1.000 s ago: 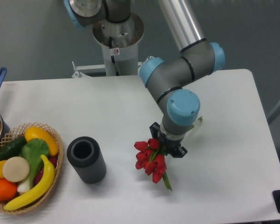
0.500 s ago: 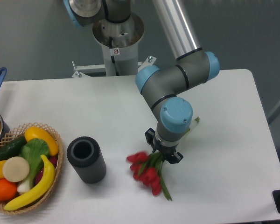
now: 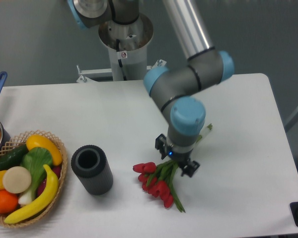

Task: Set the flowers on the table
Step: 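Open the gripper and raise it away from the tulips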

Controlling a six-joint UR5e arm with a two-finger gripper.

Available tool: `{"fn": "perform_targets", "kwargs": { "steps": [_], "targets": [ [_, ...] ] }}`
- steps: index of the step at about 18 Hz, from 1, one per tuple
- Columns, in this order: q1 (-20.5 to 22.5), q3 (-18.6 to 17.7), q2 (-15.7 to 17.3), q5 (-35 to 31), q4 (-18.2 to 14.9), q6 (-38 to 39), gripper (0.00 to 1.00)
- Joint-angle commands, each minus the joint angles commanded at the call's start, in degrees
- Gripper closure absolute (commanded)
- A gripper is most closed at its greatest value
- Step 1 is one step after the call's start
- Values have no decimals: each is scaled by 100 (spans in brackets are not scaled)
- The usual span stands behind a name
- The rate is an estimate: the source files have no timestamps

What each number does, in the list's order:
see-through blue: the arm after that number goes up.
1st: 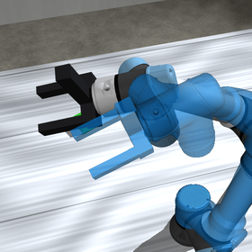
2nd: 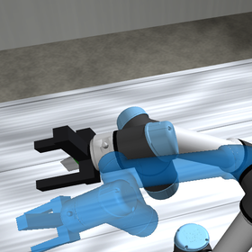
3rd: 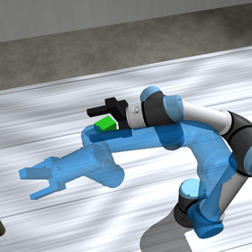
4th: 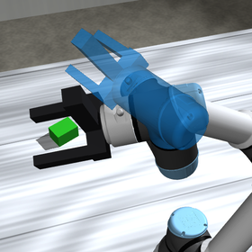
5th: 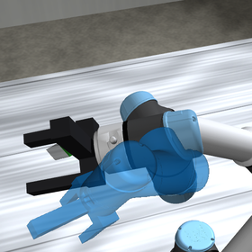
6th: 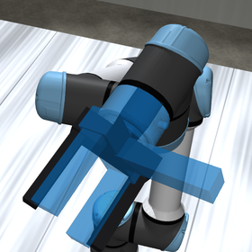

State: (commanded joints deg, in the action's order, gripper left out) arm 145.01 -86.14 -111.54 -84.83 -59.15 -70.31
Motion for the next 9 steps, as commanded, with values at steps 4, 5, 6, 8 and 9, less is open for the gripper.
{"fn": "perform_targets", "kwargs": {
  "steps": [4,5,6,8,9],
  "targets": [
    [421,220,448,458,27,0,0],
    [544,290,588,563,18,-9,0],
    [650,326,677,712,9,-9,0],
    [914,352,818,941,-34,-61,0],
    [1019,352,897,1046,-122,-114,0]
  ]
}}
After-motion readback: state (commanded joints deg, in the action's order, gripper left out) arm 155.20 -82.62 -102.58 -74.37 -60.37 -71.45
